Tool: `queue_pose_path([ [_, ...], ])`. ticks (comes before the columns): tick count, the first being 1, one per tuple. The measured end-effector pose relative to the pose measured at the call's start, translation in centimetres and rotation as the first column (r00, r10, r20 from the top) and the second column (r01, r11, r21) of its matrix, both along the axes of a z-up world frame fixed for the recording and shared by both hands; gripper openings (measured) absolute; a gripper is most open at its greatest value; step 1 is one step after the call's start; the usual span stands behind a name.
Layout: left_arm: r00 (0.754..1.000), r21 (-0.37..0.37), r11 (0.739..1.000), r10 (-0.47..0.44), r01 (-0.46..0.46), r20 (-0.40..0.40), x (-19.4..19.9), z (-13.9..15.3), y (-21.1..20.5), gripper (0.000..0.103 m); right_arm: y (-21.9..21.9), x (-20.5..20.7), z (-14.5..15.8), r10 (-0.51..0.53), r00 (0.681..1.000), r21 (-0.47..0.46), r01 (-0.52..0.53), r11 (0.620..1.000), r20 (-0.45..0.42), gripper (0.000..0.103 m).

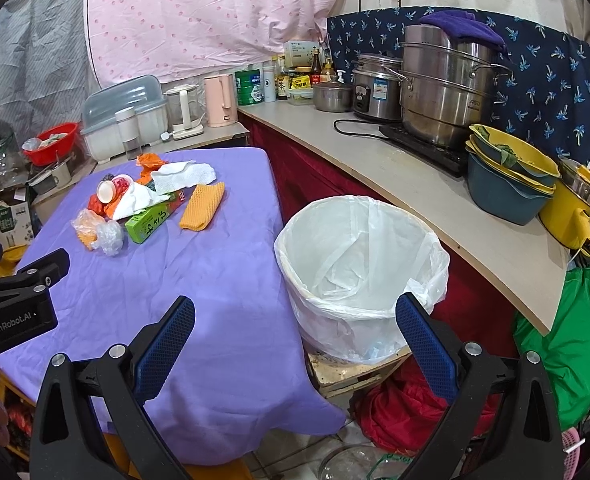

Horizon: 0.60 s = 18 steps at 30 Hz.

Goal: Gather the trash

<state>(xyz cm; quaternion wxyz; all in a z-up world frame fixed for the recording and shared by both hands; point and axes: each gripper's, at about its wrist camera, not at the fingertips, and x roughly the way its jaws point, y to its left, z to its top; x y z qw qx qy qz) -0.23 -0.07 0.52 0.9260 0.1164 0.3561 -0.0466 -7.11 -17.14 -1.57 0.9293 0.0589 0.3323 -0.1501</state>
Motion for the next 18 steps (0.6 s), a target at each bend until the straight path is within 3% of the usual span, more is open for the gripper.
queue_pose_path([
  [18, 1.0, 0.014, 1.0, -0.001, 0.001, 0.012, -0.11, -0.03, -0.13, 0.096, 0.08, -0.05, 0.03, -0.001, 1.0, 0.001, 0.001, 1.0, -0.001, 0.096],
])
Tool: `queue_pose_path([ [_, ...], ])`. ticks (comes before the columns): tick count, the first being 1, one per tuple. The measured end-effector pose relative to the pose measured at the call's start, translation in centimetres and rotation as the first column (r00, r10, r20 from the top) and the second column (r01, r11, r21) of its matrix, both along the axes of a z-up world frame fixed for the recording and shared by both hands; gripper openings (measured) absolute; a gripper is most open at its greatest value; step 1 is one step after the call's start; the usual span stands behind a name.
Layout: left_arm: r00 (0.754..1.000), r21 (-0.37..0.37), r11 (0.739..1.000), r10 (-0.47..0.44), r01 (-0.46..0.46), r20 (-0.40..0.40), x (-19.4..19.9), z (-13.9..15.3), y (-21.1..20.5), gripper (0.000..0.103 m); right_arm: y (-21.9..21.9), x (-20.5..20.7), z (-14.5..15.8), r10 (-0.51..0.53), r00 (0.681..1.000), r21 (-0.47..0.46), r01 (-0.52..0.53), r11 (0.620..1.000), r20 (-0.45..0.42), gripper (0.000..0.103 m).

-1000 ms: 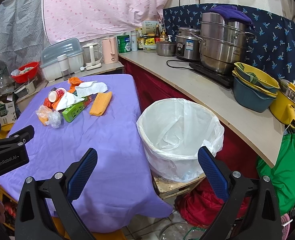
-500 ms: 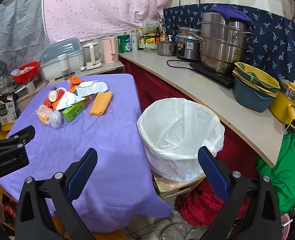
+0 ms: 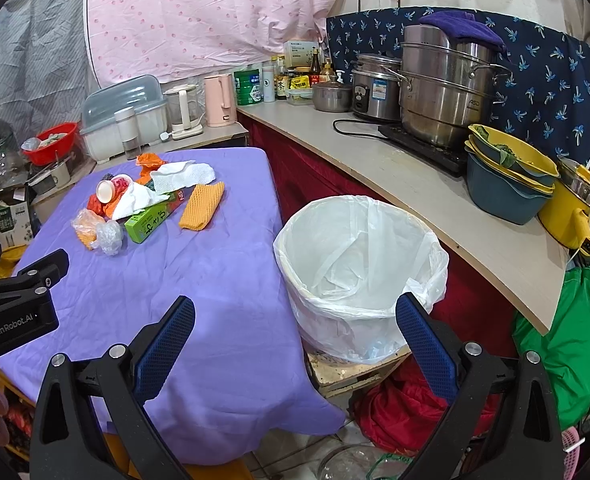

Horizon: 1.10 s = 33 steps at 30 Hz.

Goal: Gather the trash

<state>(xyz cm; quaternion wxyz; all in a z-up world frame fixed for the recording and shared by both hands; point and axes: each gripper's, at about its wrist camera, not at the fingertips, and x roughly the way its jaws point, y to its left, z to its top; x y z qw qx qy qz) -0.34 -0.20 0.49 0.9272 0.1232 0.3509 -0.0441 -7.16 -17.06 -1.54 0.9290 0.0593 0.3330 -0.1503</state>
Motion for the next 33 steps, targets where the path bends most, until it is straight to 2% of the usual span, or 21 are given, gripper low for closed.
queue_pose_path([
  [15, 1.0, -0.017, 1.0, 0.004, -0.004, 0.002, 0.1, 0.1, 0.3, 0.096, 0.1, 0.1, -0.1, 0.0, 1.0, -0.004, 0.0, 1.0, -0.003, 0.096],
  [22, 1.0, -0.038, 0.999, -0.007, 0.006, -0.028, 0.6, -0.3, 0.4, 0.096, 0.0, 0.4, 0.2, -0.002, 1.0, -0.01, 0.002, 1.0, -0.009, 0.096],
  [26, 0.999, -0.036, 0.999, -0.025, 0.024, -0.029, 1.1, -0.7, 0.3, 0.096, 0.0, 1.1, 0.0, -0.007, 1.0, -0.014, 0.006, 1.0, -0.018, 0.096],
  [33, 0.998, -0.085, 0.995, -0.057, 0.056, -0.008, 2.7, -1.5, 1.1, 0.095, 0.3, 3.3, -0.8, -0.016, 0.999, -0.027, 0.015, 1.0, -0.032, 0.096],
])
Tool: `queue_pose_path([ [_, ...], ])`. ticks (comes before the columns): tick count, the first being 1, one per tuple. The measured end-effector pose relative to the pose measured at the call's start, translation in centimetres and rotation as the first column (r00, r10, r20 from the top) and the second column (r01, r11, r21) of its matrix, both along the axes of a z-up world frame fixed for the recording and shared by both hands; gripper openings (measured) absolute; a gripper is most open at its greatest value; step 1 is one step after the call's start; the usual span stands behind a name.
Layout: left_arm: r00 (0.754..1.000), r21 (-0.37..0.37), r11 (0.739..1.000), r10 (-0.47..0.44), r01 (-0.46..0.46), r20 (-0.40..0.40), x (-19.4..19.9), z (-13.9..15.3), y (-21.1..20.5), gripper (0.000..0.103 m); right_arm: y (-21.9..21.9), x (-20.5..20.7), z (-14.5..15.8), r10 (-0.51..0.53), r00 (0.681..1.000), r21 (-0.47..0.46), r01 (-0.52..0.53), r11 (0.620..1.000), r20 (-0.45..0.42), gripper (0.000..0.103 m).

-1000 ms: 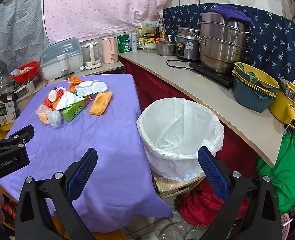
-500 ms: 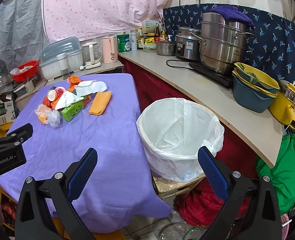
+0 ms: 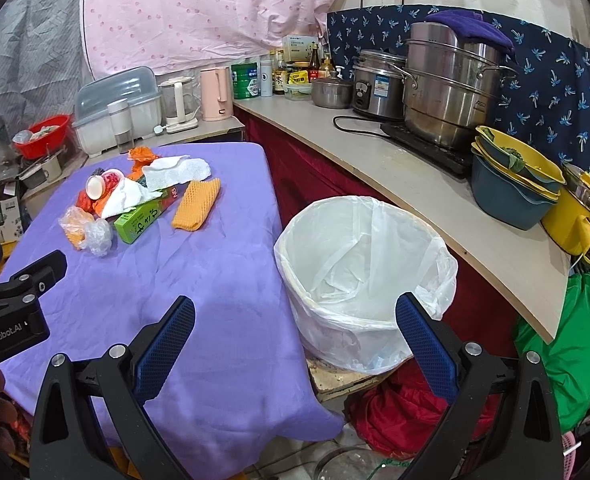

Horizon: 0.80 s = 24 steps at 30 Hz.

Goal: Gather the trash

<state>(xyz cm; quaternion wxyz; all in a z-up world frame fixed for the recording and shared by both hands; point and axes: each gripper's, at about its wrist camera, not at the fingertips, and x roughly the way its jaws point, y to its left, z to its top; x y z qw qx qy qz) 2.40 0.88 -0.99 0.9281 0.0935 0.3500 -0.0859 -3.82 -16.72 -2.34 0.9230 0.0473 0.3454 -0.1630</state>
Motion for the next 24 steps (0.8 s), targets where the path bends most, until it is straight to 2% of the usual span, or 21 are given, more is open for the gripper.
queue_pose_path([
  [5, 0.999, -0.029, 0.999, 0.04, -0.041, -0.011, 2.5, -1.4, 2.2, 0.095, 0.2, 2.5, -0.8, 0.002, 1.0, 0.01, -0.002, 1.0, -0.001, 0.096],
  [10, 0.994, -0.057, 0.994, 0.085, -0.088, -0.065, 5.6, -2.8, 5.0, 0.096, 1.1, 6.3, -1.5, 0.019, 1.0, 0.013, -0.019, 1.0, 0.011, 0.096],
  [13, 0.985, -0.044, 0.989, 0.14, -0.144, -0.097, 8.1, -4.0, 7.3, 0.096, 2.0, 8.9, -2.0, 0.038, 0.999, 0.009, -0.038, 0.999, 0.016, 0.096],
  [17, 0.971, -0.068, 0.975, 0.202, -0.212, -0.128, 10.8, -5.1, 10.3, 0.096, 3.0, 12.6, -2.9, 0.067, 0.997, 0.035, -0.068, 0.997, 0.024, 0.096],
  [20, 0.969, -0.101, 0.97, 0.207, -0.221, -0.131, 12.7, -5.6, 11.7, 0.096, 3.6, 15.5, -4.0, 0.083, 0.996, 0.062, -0.084, 0.995, 0.021, 0.096],
  [24, 0.975, -0.131, 0.975, 0.16, -0.181, -0.156, 15.7, -6.6, 11.7, 0.096, 4.1, 19.6, -5.8, 0.092, 0.996, 0.097, -0.092, 0.991, 0.002, 0.093],
])
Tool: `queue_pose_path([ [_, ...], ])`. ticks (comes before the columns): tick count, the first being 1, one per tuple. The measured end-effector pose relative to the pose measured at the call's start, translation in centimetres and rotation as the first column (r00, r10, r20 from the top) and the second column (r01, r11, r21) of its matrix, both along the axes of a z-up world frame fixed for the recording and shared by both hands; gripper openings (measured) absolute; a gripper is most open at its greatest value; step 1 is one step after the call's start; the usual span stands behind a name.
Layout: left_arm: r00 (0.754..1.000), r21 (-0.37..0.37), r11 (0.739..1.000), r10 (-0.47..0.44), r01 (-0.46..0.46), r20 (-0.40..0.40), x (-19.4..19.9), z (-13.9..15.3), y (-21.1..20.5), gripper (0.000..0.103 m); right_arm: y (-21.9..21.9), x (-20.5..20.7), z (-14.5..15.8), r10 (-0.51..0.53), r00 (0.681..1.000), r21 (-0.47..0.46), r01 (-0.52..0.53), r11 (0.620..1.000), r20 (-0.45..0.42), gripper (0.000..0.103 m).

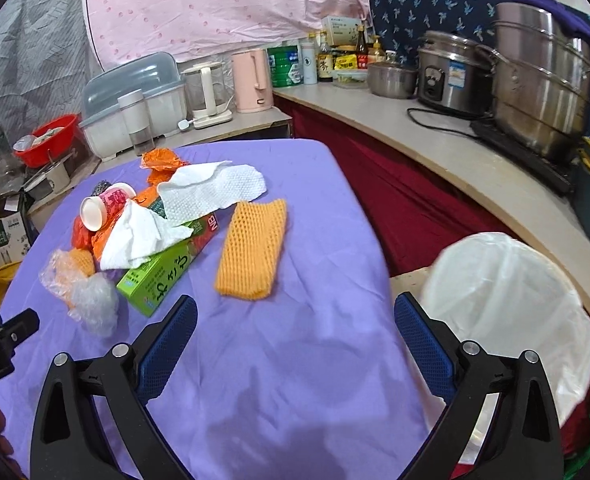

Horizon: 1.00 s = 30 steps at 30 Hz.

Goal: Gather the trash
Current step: 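Grasp the clear plastic bag with the left tool while the right tool grasps the orange mesh sleeve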

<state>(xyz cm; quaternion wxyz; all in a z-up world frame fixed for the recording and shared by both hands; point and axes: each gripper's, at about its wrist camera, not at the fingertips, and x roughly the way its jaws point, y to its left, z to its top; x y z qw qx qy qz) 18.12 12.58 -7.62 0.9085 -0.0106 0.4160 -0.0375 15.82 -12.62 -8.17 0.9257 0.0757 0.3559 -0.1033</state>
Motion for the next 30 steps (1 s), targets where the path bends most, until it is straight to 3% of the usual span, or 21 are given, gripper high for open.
queue_pose_path([
  [10, 0.997, -0.067, 0.997, -0.035, 0.031, -0.064, 5.1, -4.0, -2.7, 0.093, 0.2, 7.4, -4.7, 0.009, 0.996, 0.062, -0.004, 0.998, -0.085, 0.077],
  [13, 0.996, -0.084, 0.996, -0.045, 0.038, -0.083, 5.9, -4.8, -2.9, 0.082, 0.0, 8.7, -6.0, 0.01, 0.994, 0.086, -0.001, 0.996, -0.111, 0.072],
  [21, 0.99, -0.137, 0.989, -0.077, 0.06, -0.118, 6.3, -6.1, -2.5, 0.047, 0.6, 9.6, -7.6, 0.051, 0.989, 0.137, -0.032, 0.99, -0.137, 0.04],
  [25, 0.99, -0.167, 0.983, -0.092, 0.073, -0.11, 5.6, -5.6, -2.3, 0.038, 1.2, 9.0, -7.1, 0.053, 0.99, 0.124, -0.036, 0.992, -0.134, 0.013],
  [30, 0.992, -0.165, 0.984, -0.089, 0.075, -0.084, 4.3, -4.5, -2.1, 0.034, 1.1, 7.0, -5.6, 0.059, 0.993, 0.129, -0.045, 0.991, -0.106, 0.01],
])
